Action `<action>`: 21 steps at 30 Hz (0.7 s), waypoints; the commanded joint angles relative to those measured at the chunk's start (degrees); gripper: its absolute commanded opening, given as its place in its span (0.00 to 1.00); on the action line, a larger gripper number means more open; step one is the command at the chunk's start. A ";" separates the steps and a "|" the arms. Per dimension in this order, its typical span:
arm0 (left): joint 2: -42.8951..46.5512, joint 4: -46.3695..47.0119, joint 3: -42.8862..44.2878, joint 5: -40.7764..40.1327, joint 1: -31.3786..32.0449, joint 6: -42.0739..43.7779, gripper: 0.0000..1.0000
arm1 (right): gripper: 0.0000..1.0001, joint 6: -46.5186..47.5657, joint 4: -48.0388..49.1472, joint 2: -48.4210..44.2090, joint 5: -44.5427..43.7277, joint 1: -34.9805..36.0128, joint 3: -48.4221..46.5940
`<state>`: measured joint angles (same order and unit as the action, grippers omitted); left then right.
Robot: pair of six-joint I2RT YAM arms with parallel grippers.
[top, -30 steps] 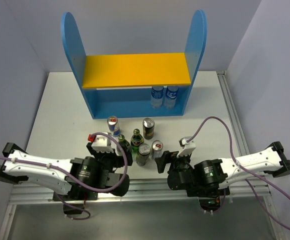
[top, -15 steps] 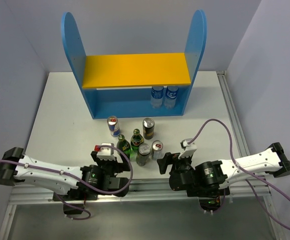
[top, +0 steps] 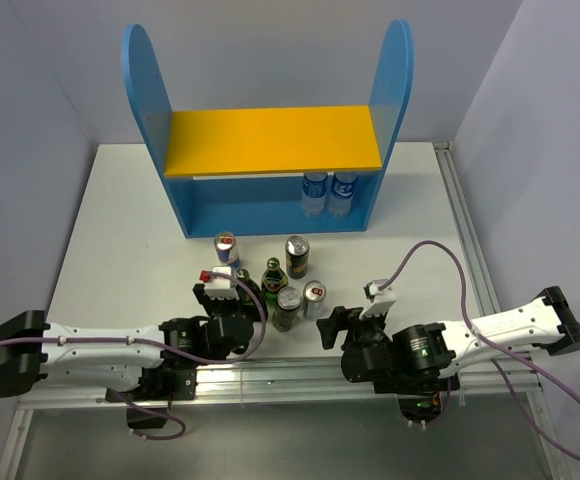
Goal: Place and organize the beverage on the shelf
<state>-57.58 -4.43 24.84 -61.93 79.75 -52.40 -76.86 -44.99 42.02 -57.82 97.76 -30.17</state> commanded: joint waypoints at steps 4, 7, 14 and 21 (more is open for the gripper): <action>-3.32 13.12 -2.78 5.85 -3.02 6.09 0.99 | 0.95 -2.16 0.78 -1.85 -2.65 0.42 1.43; -7.18 14.00 -3.22 6.12 -3.46 4.15 0.99 | 0.95 -0.84 2.01 -2.47 -2.82 0.33 1.78; -16.49 16.64 -1.73 5.77 -4.24 2.22 0.97 | 0.96 0.74 3.07 -3.08 -2.73 0.42 2.40; -22.39 21.21 -2.34 5.60 -6.26 1.69 0.95 | 0.96 2.42 4.91 -4.14 -2.21 0.42 3.10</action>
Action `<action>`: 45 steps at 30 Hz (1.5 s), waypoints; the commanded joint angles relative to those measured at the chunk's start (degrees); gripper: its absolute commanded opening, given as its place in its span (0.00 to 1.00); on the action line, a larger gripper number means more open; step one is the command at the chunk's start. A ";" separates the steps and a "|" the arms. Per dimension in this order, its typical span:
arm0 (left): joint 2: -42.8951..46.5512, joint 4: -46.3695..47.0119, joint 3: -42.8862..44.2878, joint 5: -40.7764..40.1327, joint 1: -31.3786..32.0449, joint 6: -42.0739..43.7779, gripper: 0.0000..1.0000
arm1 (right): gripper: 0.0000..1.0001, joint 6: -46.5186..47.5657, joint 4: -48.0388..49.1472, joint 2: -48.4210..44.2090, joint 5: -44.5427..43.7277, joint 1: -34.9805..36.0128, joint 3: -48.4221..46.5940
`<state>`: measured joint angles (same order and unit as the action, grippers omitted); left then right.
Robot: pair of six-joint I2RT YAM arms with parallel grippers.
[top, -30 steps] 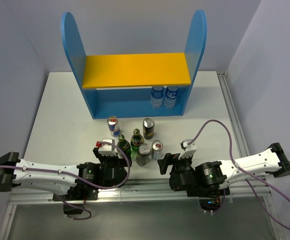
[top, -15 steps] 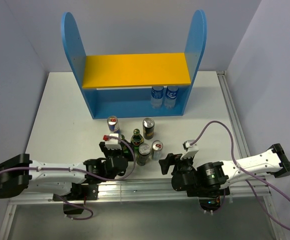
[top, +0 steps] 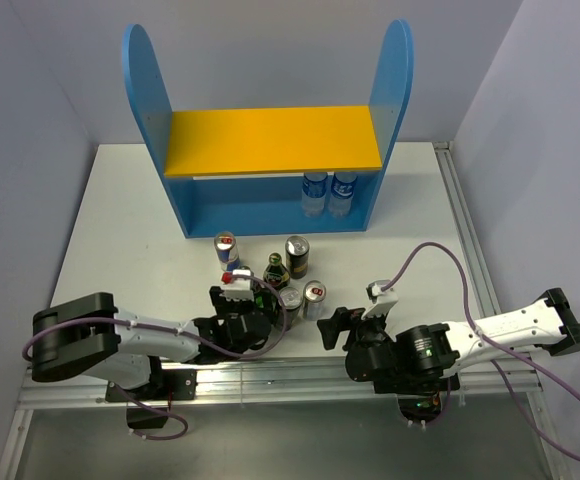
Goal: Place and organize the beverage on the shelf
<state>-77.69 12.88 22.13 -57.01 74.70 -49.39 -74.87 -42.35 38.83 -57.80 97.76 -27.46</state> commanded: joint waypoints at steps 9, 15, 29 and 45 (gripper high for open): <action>-6.07 8.47 -0.33 0.94 -5.43 0.25 0.86 | 0.96 2.18 3.76 -1.65 -1.88 0.42 1.18; -6.59 10.58 -0.69 0.50 -6.84 1.75 0.74 | 0.96 3.50 4.90 -1.13 -1.53 0.33 1.10; -3.26 2.43 0.54 -1.69 -6.24 -2.72 0.00 | 0.96 5.09 6.40 0.28 -1.35 0.33 0.92; 14.66 -27.73 9.16 -10.48 1.24 -11.00 0.00 | 0.96 4.82 6.31 0.81 -1.88 0.42 0.83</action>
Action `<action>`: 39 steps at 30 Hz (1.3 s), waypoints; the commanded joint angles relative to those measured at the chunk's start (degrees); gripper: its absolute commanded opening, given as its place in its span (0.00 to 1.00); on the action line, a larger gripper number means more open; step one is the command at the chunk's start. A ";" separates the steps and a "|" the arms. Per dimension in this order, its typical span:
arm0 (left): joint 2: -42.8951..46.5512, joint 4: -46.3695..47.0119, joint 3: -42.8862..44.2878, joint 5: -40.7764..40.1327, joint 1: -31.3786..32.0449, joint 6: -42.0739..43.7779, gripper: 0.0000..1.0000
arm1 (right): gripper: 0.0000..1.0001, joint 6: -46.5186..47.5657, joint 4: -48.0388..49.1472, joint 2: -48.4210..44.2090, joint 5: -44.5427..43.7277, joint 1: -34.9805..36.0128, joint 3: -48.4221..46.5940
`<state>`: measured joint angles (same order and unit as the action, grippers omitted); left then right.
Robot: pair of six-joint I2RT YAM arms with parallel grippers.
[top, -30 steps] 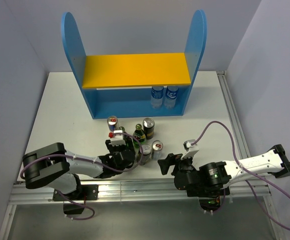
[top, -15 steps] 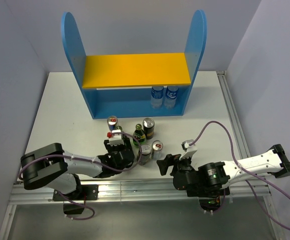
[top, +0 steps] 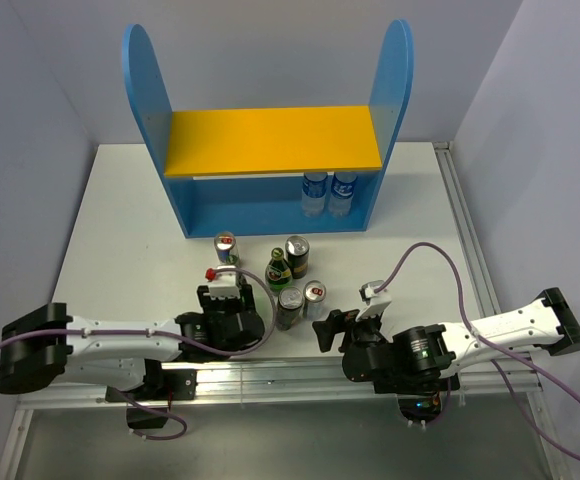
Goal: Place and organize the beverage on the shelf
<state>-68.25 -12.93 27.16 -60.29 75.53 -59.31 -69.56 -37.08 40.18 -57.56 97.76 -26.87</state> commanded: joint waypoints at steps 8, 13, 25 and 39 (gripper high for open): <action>15.24 -7.48 7.47 -13.09 0.24 5.31 0.00 | 0.96 -0.05 1.40 -0.19 -2.03 0.51 0.16; 22.10 0.35 7.47 -10.82 -4.23 18.07 0.00 | 0.96 -0.23 1.22 0.60 -2.03 0.33 -0.02; 20.01 16.70 6.95 3.50 -26.91 33.29 0.00 | 0.95 0.21 1.66 -1.51 -1.77 0.42 0.77; 0.33 41.04 3.69 22.83 -44.84 34.70 0.00 | 0.95 0.74 2.19 -3.18 -1.50 0.42 1.56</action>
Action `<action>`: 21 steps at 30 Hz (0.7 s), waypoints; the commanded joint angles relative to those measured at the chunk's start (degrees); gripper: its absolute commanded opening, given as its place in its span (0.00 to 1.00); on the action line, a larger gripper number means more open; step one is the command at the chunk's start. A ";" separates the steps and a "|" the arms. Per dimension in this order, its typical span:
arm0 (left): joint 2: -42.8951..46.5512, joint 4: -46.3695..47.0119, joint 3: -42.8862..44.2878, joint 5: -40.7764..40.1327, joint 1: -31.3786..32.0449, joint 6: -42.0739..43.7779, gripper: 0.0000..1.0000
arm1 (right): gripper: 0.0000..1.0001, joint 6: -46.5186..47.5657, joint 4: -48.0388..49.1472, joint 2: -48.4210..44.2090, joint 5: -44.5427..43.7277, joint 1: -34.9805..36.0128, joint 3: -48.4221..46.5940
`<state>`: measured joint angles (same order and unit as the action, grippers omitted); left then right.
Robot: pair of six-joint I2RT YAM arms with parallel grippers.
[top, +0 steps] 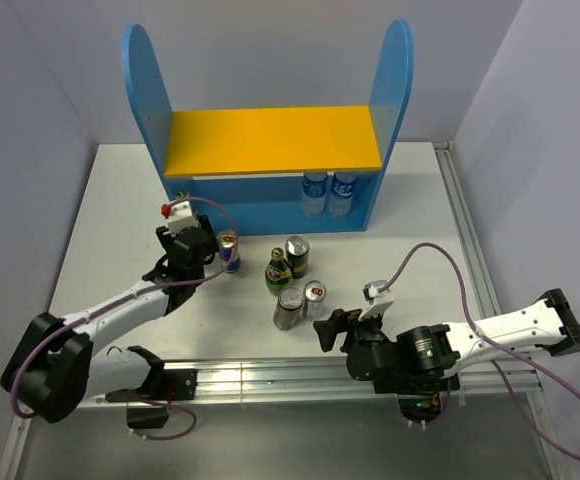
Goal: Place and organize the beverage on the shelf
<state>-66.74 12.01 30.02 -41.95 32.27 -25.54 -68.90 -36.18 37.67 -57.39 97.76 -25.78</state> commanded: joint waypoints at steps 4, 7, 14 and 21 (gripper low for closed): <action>-6.20 23.30 0.74 6.53 -3.00 1.37 0.00 | 0.95 0.17 1.29 -0.49 -1.76 0.42 0.38; -10.68 26.04 2.31 7.93 -3.35 1.63 0.00 | 0.95 0.26 1.55 0.03 -1.85 0.42 0.20; -17.54 31.93 3.99 8.47 -4.32 0.84 0.00 | 0.95 0.26 1.47 0.83 -1.94 0.42 0.03; -21.32 36.06 4.96 9.60 -5.81 1.28 0.00 | 0.95 0.96 2.17 0.91 -1.77 0.42 0.12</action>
<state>-88.40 34.41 30.59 -32.45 27.31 -24.64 -68.03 -35.83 38.37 -57.39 97.76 -25.78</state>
